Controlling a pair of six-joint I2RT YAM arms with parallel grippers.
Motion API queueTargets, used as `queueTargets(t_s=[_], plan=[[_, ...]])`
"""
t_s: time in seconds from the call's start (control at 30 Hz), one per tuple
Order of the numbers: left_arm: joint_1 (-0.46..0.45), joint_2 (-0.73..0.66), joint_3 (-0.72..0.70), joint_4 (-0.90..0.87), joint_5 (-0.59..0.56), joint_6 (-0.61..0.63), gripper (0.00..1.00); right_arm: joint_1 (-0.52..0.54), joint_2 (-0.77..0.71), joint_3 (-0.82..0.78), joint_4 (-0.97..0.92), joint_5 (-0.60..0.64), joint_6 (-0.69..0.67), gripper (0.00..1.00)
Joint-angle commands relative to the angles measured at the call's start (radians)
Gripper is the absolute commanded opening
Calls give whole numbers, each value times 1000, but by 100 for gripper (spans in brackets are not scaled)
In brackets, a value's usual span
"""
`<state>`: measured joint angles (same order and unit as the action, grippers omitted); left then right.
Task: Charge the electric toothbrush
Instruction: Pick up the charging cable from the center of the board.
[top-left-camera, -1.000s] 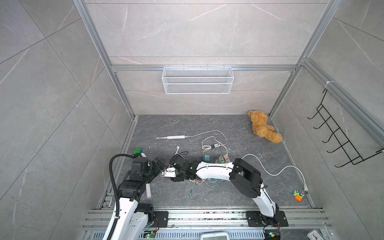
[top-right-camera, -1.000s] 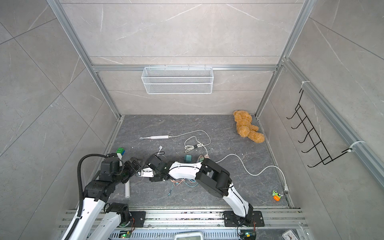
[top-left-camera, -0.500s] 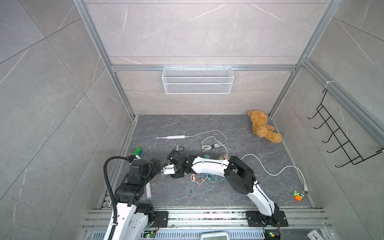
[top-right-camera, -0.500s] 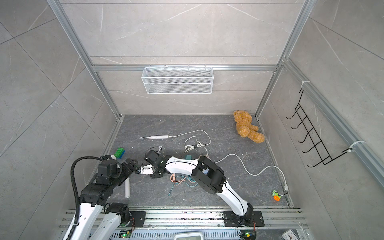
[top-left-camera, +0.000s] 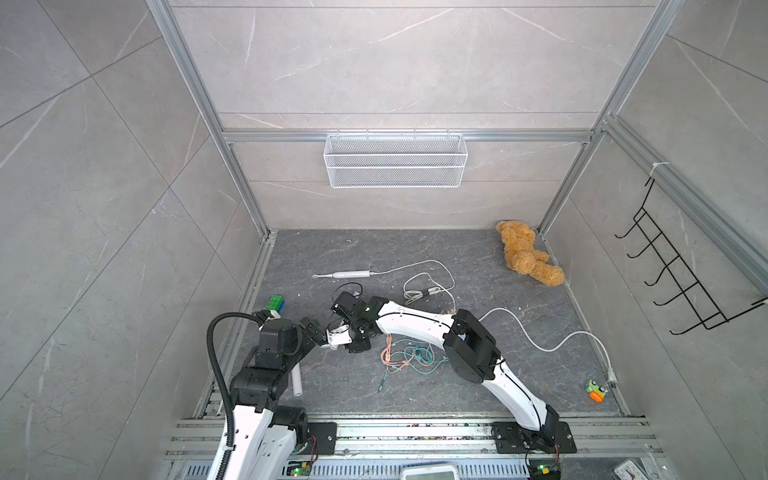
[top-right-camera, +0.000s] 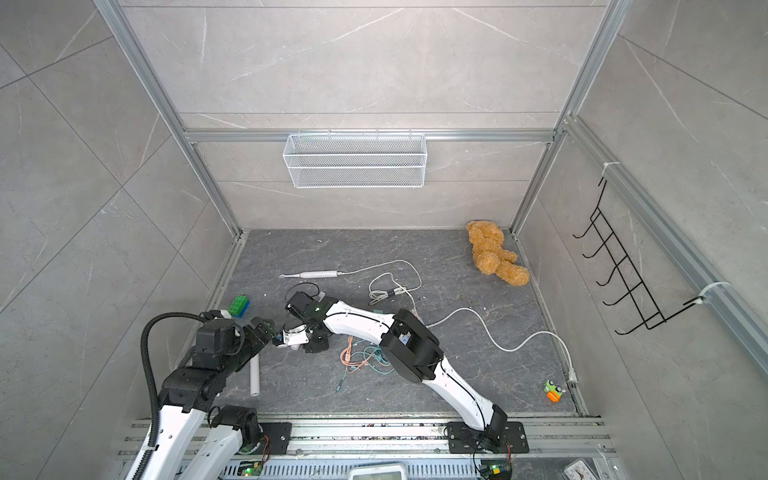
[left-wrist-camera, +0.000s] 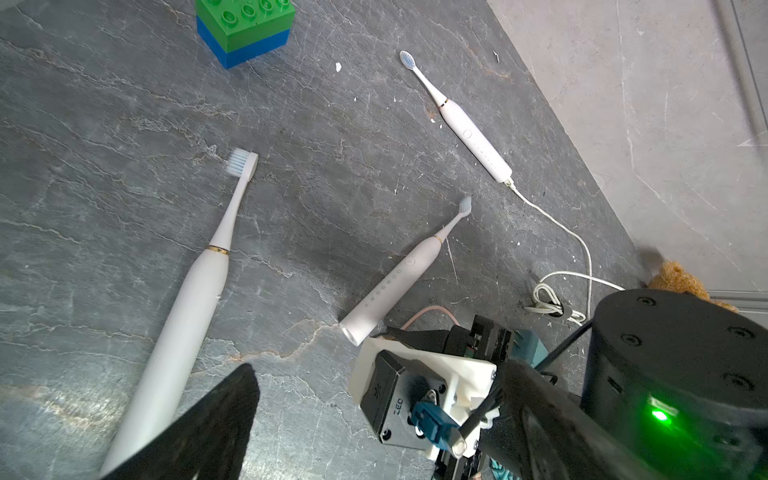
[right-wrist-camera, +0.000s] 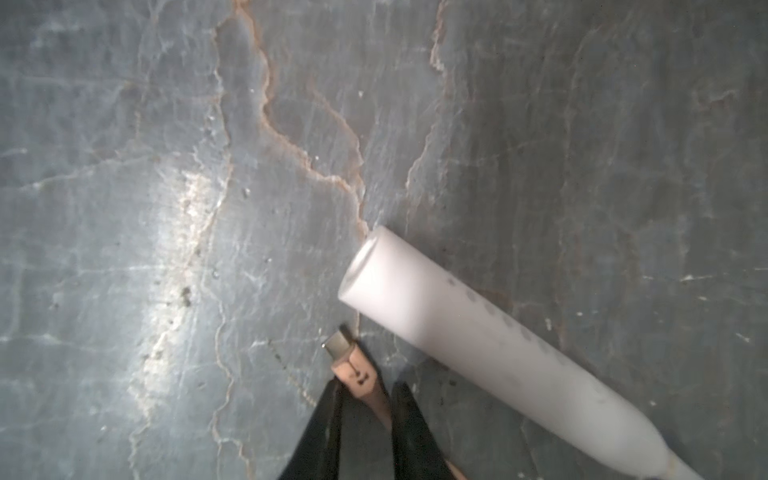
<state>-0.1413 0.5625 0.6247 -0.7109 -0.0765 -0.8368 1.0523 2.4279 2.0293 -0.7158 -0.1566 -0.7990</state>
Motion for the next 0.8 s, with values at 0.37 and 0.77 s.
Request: queueTargets(t_s=[0.37, 0.77], plan=[[5, -4, 27, 20, -8, 26, 94, 23, 6, 10, -164, -67, 74, 7], [5, -7, 17, 28, 1, 27, 94, 24, -11, -49, -71, -48, 141, 32]])
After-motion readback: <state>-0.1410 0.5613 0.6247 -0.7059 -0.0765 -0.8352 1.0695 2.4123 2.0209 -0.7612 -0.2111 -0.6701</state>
